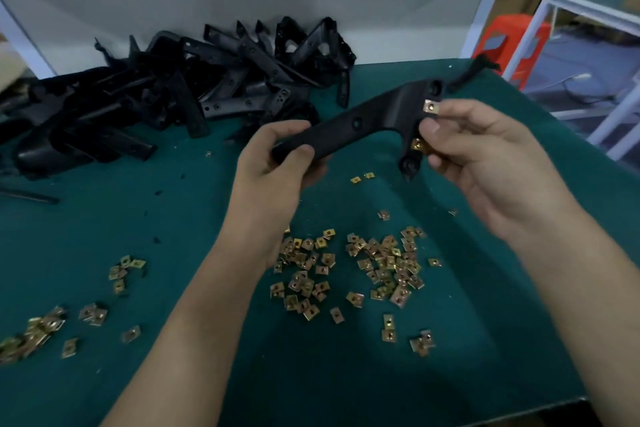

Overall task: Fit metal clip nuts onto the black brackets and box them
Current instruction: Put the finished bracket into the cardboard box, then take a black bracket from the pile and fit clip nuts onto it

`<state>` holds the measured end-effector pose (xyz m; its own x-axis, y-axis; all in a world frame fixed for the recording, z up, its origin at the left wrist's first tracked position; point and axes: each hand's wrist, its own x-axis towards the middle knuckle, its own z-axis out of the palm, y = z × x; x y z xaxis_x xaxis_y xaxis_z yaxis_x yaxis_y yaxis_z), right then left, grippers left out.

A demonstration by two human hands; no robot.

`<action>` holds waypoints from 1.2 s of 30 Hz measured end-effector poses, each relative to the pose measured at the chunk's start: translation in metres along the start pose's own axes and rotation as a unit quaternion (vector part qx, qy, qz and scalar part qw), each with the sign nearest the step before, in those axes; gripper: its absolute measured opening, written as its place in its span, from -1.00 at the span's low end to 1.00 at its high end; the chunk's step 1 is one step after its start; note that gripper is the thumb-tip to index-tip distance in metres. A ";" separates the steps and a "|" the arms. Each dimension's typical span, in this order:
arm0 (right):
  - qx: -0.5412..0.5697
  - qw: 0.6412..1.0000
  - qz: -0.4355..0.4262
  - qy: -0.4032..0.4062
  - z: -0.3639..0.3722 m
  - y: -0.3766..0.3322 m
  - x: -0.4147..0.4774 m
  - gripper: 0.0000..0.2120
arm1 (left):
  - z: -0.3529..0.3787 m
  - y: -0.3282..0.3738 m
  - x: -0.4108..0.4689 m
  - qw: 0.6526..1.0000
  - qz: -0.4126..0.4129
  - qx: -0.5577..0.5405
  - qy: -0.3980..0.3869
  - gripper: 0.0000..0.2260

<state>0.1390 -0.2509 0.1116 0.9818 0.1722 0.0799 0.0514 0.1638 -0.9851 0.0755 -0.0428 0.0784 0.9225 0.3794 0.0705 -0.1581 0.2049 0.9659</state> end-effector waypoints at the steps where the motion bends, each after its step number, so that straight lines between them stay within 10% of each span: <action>1: 0.003 1.000 -0.001 0.019 -0.017 -0.002 -0.011 -0.80 | 0.014 -0.003 -0.005 1.000 -0.005 0.015 -0.018 -0.85; 10: 0.036 0.971 -0.033 0.233 -0.165 -0.019 -0.131 -0.88 | 0.157 -0.031 -0.070 0.972 0.008 0.094 -0.214 -0.81; 16: 0.020 0.887 0.031 0.459 -0.233 0.012 -0.239 -0.82 | 0.234 -0.076 -0.142 0.906 0.019 0.162 -0.391 -0.76; 21: -0.069 0.799 0.221 0.555 -0.275 0.060 -0.299 -0.89 | 0.259 -0.124 -0.195 0.779 0.011 0.289 -0.557 -0.61; 27: -0.365 0.726 0.458 0.361 -0.314 0.087 -0.328 -0.46 | 0.243 -0.150 -0.206 0.606 -0.008 0.421 -0.675 -0.42; 30: -0.384 0.749 0.404 0.358 -0.300 0.079 -0.312 -0.54 | 0.226 -0.138 -0.196 0.636 0.017 0.392 -0.664 -0.50; 36: -0.438 0.839 0.091 0.309 -0.219 0.049 -0.209 -0.80 | 0.177 -0.088 -0.150 0.816 0.083 0.259 -0.510 -0.72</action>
<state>-0.0239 -0.4916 0.0128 0.8818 -0.4635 0.0878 -0.2609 -0.6342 -0.7279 0.0130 -0.2775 0.0271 0.7579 -0.6402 0.1258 -0.3844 -0.2823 0.8789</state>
